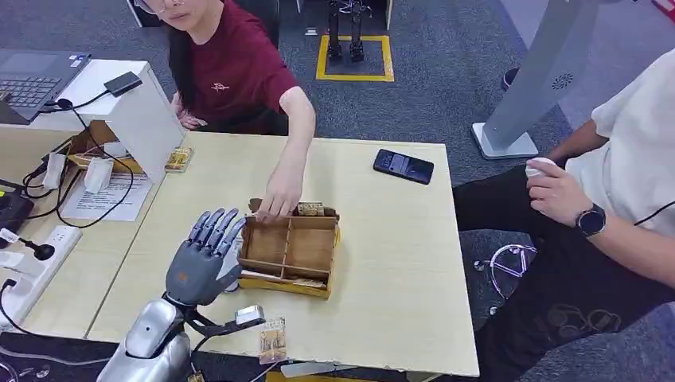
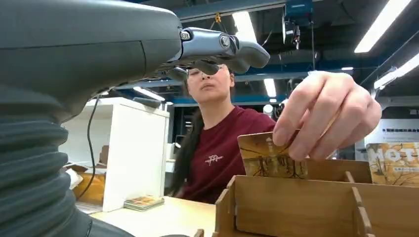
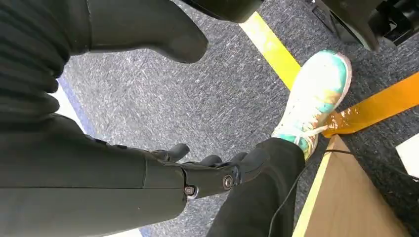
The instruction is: Pass the card to the sensor for recognition and then transmit it.
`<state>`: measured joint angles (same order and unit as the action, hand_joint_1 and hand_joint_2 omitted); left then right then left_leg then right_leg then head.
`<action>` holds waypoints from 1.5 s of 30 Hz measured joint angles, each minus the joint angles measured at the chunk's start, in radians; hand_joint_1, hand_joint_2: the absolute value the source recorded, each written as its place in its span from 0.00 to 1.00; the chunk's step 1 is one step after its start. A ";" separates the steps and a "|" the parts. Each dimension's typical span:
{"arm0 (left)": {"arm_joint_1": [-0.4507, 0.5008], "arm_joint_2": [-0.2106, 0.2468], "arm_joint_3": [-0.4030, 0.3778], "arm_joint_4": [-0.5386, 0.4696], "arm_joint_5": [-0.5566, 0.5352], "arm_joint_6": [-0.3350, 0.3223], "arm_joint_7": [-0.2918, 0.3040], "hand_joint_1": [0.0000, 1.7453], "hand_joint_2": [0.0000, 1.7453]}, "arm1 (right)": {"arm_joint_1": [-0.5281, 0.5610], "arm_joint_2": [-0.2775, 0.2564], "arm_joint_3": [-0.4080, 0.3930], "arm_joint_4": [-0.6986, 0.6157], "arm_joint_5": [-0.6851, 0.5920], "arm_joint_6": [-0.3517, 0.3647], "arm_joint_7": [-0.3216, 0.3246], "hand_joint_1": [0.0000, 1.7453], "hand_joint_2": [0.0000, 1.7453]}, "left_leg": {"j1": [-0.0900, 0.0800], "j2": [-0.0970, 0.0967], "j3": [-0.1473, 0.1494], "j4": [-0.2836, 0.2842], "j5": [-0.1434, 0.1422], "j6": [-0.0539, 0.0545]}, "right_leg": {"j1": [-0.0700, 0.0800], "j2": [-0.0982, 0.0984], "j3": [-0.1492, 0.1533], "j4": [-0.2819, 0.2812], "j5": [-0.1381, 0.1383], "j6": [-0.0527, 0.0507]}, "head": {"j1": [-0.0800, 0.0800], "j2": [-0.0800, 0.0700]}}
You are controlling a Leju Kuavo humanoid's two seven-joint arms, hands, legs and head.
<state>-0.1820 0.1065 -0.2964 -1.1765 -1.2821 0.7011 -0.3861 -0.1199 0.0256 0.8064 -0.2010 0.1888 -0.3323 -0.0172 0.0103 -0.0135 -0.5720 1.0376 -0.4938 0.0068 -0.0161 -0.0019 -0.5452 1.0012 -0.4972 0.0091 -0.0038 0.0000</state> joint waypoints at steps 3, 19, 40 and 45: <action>0.000 0.000 0.000 0.000 0.000 0.000 0.000 0.00 1.00 | 0.000 0.000 -0.001 0.000 0.000 0.000 0.000 0.00 1.00 | 0.000 0.000 0.000 0.000 0.000 0.000 | 0.000 0.000 0.000 0.000 0.000 0.000 | 0.000 0.000; -0.043 -0.035 0.000 0.009 0.058 0.000 -0.019 0.00 1.00 | -0.002 0.003 -0.003 -0.001 0.015 0.006 0.003 0.00 1.00 | 0.000 0.000 0.000 0.000 0.000 0.000 | 0.000 0.000 0.000 0.000 0.000 0.000 | 0.000 0.000; -0.120 -0.067 -0.012 0.112 0.127 0.000 -0.019 0.00 1.00 | -0.016 0.004 -0.005 -0.010 0.033 0.018 0.007 0.00 1.00 | 0.000 0.000 0.000 0.000 0.000 0.000 | 0.000 0.000 0.000 0.000 0.000 0.000 | 0.000 0.000; -0.120 -0.068 -0.018 0.123 0.147 0.000 -0.037 0.00 1.00 | -0.016 0.006 -0.006 -0.010 0.036 0.016 0.007 0.00 1.00 | 0.000 0.000 0.000 0.000 0.000 0.000 | 0.000 0.000 0.000 0.000 0.000 0.000 | 0.000 0.000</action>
<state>-0.3024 0.0389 -0.3147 -1.0537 -1.1348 0.7012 -0.4231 -0.1359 0.0317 0.8007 -0.2106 0.2247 -0.3159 -0.0099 0.0103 -0.0134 -0.5720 1.0377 -0.4938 0.0068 -0.0160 -0.0018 -0.5453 1.0012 -0.4971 0.0090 -0.0038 0.0004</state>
